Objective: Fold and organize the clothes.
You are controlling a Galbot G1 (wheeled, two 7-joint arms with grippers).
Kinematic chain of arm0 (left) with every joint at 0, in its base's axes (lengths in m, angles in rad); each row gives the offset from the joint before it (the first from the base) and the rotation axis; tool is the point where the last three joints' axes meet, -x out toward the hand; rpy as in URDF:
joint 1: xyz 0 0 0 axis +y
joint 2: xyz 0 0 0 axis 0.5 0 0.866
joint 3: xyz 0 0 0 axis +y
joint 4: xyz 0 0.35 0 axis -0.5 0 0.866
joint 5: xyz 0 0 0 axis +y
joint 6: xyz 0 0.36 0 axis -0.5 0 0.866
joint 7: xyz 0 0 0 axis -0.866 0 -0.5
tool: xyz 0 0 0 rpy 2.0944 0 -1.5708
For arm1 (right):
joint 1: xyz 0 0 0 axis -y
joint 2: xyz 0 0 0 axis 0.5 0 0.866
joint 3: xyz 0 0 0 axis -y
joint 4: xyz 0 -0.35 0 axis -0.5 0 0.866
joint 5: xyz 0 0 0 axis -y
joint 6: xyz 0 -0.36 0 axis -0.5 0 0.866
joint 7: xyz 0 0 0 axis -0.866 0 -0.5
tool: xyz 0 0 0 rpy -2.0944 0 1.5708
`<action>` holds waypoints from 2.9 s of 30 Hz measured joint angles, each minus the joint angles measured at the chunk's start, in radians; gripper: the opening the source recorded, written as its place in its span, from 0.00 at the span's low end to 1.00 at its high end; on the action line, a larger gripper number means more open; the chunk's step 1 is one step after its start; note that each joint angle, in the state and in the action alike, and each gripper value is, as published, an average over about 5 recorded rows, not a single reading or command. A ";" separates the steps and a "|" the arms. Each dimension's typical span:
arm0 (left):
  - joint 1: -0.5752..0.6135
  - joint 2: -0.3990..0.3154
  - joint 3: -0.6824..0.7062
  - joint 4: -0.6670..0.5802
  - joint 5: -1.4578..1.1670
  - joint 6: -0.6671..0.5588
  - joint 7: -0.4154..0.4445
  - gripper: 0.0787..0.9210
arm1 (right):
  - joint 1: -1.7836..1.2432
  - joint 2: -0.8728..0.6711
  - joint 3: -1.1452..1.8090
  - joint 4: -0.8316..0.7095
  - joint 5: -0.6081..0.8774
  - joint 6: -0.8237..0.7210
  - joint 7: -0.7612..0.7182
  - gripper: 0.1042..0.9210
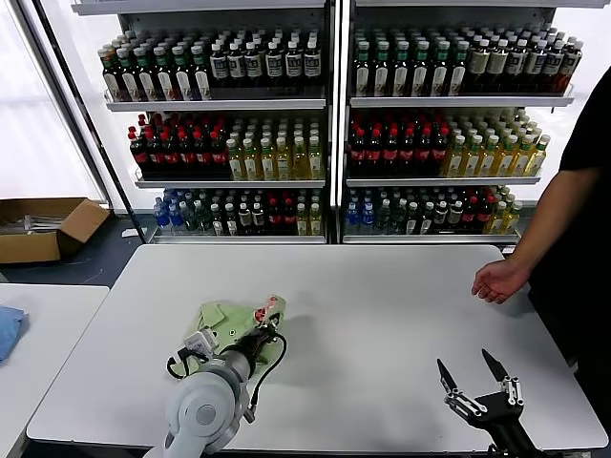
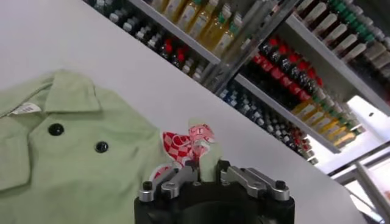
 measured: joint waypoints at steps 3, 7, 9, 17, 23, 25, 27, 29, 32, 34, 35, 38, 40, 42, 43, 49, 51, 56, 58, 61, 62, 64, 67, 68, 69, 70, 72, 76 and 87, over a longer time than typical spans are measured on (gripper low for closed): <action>-0.005 -0.008 0.001 -0.003 -0.025 -0.011 -0.011 0.33 | 0.026 -0.003 -0.041 -0.003 -0.017 -0.030 0.017 0.88; -0.002 -0.008 -0.013 -0.020 -0.054 -0.020 -0.019 0.45 | 0.073 -0.005 -0.116 -0.017 -0.038 -0.078 0.046 0.88; 0.003 -0.004 -0.030 -0.034 -0.065 -0.020 -0.020 0.52 | 0.101 -0.007 -0.164 -0.028 -0.043 -0.102 0.061 0.88; 0.060 0.033 -0.139 -0.130 -0.062 -0.014 0.020 0.81 | 0.277 0.010 -0.391 -0.118 -0.005 -0.229 0.151 0.88; 0.129 0.039 -0.202 -0.211 -0.037 -0.006 0.068 0.88 | 0.434 0.024 -0.548 -0.221 0.045 -0.346 0.225 0.88; 0.154 0.037 -0.218 -0.234 -0.026 -0.006 0.081 0.88 | 0.481 0.025 -0.592 -0.254 0.059 -0.384 0.247 0.88; 0.177 0.036 -0.234 -0.254 -0.016 -0.005 0.092 0.88 | 0.524 0.027 -0.632 -0.283 0.071 -0.416 0.266 0.86; 0.197 0.036 -0.249 -0.272 -0.009 -0.003 0.100 0.88 | 0.564 0.027 -0.668 -0.310 0.081 -0.444 0.281 0.81; 0.222 0.038 -0.267 -0.292 0.000 -0.002 0.109 0.88 | 0.617 0.028 -0.712 -0.345 0.094 -0.477 0.296 0.71; 0.235 0.038 -0.275 -0.304 0.006 -0.001 0.115 0.88 | 0.648 0.029 -0.734 -0.365 0.100 -0.494 0.302 0.64; 0.241 0.037 -0.278 -0.310 0.009 -0.001 0.117 0.88 | 0.661 0.029 -0.743 -0.373 0.104 -0.501 0.304 0.60; 0.259 0.034 -0.284 -0.325 0.015 0.000 0.123 0.88 | 0.692 0.029 -0.763 -0.392 0.111 -0.520 0.312 0.49; 0.269 0.034 -0.288 -0.333 0.018 0.001 0.127 0.88 | 0.704 0.026 -0.772 -0.398 0.112 -0.530 0.316 0.43; 0.278 0.034 -0.292 -0.340 0.020 0.002 0.130 0.88 | 0.712 0.022 -0.778 -0.399 0.113 -0.539 0.317 0.36; 0.282 0.034 -0.294 -0.344 0.021 0.002 0.131 0.88 | 0.714 0.019 -0.779 -0.399 0.112 -0.543 0.316 0.33; 0.293 0.028 -0.300 -0.349 0.032 0.003 0.141 0.88 | 0.702 -0.022 -0.765 -0.358 0.069 -0.563 0.289 0.11; 0.292 0.027 -0.300 -0.349 0.035 0.004 0.144 0.88 | 0.685 -0.051 -0.743 -0.330 0.040 -0.567 0.270 0.06; 0.289 0.024 -0.299 -0.348 0.042 0.007 0.151 0.88 | 0.618 -0.146 -0.657 -0.259 -0.010 -0.571 0.217 0.02; 0.287 0.020 -0.295 -0.344 0.046 0.008 0.154 0.88 | 0.586 -0.187 -0.611 -0.238 -0.021 -0.570 0.198 0.02; 0.282 0.012 -0.288 -0.337 0.052 0.009 0.158 0.88 | 0.538 -0.239 -0.548 -0.213 -0.034 -0.563 0.176 0.03; 0.280 0.009 -0.285 -0.335 0.054 0.009 0.159 0.88 | 0.524 -0.252 -0.530 -0.206 -0.038 -0.559 0.171 0.03; 0.275 0.005 -0.281 -0.331 0.057 0.010 0.160 0.88 | 0.497 -0.273 -0.498 -0.193 -0.048 -0.547 0.165 0.08; 0.273 0.003 -0.279 -0.328 0.061 0.012 0.160 0.88 | 0.463 -0.291 -0.456 -0.175 -0.063 -0.519 0.169 0.18; 0.274 0.003 -0.279 -0.327 0.063 0.012 0.161 0.88 | 0.453 -0.294 -0.445 -0.167 -0.066 -0.507 0.173 0.21; 0.275 0.002 -0.280 -0.328 0.064 0.013 0.161 0.88 | 0.443 -0.296 -0.435 -0.159 -0.069 -0.494 0.179 0.25; 0.276 0.002 -0.281 -0.328 0.066 0.013 0.161 0.88 | 0.434 -0.297 -0.427 -0.149 -0.072 -0.482 0.186 0.29; 0.280 0.001 -0.284 -0.331 0.068 0.013 0.161 0.88 | 0.422 -0.293 -0.420 -0.129 -0.079 -0.457 0.203 0.35; 0.287 0.003 -0.292 -0.338 0.070 0.013 0.163 0.88 | 0.423 -0.267 -0.434 -0.107 -0.102 -0.416 0.232 0.50; 0.311 0.000 -0.298 -0.342 0.086 0.012 0.178 0.88 | 0.545 -0.149 -0.565 -0.234 -0.135 -0.408 0.303 0.85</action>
